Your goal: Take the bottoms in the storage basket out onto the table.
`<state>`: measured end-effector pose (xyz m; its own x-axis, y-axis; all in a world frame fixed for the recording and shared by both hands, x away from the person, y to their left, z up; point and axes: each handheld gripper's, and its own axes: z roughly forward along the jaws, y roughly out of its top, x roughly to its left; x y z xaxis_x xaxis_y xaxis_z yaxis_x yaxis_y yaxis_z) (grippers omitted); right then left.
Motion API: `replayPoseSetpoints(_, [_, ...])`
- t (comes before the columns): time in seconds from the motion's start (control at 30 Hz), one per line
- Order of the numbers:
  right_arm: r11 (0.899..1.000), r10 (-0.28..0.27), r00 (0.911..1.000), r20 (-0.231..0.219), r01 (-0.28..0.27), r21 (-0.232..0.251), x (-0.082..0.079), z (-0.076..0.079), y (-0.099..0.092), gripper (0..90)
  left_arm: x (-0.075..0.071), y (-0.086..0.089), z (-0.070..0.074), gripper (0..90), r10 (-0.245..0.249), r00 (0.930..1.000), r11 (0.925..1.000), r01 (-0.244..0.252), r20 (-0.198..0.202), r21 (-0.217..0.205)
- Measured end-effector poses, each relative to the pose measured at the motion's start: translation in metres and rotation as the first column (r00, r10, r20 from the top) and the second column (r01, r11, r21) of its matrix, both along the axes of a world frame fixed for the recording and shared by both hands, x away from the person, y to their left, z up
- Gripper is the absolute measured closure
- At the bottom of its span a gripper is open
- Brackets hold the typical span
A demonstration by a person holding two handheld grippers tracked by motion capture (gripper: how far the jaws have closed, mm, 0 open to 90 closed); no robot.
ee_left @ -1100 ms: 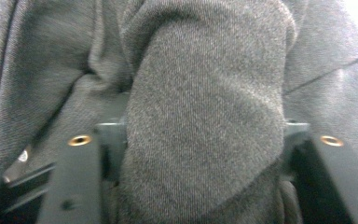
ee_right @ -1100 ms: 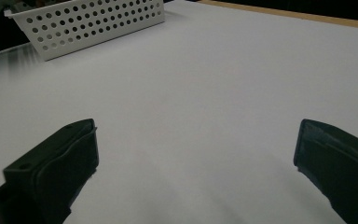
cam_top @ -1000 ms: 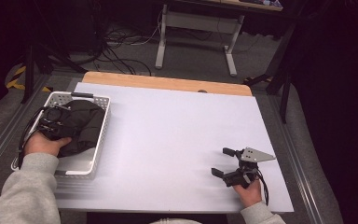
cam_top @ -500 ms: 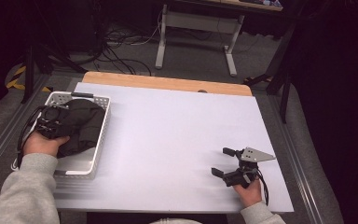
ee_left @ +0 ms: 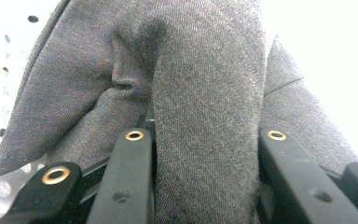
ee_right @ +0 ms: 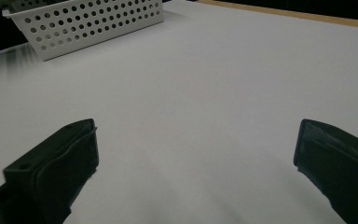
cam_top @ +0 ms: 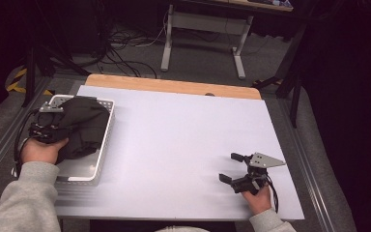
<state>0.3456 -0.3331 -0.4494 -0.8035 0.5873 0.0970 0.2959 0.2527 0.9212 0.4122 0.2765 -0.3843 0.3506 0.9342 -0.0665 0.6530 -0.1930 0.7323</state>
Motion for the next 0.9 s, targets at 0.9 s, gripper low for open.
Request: replayPoseSetpoints(0.9, [1.000,-0.001,1.0000,0.000,0.001,-0.001,0.000,0.000,0.001,0.4,-0.029,0.025,0.018,70.0,0.080,0.9683,0.9616,-0.013,0.237,-0.274])
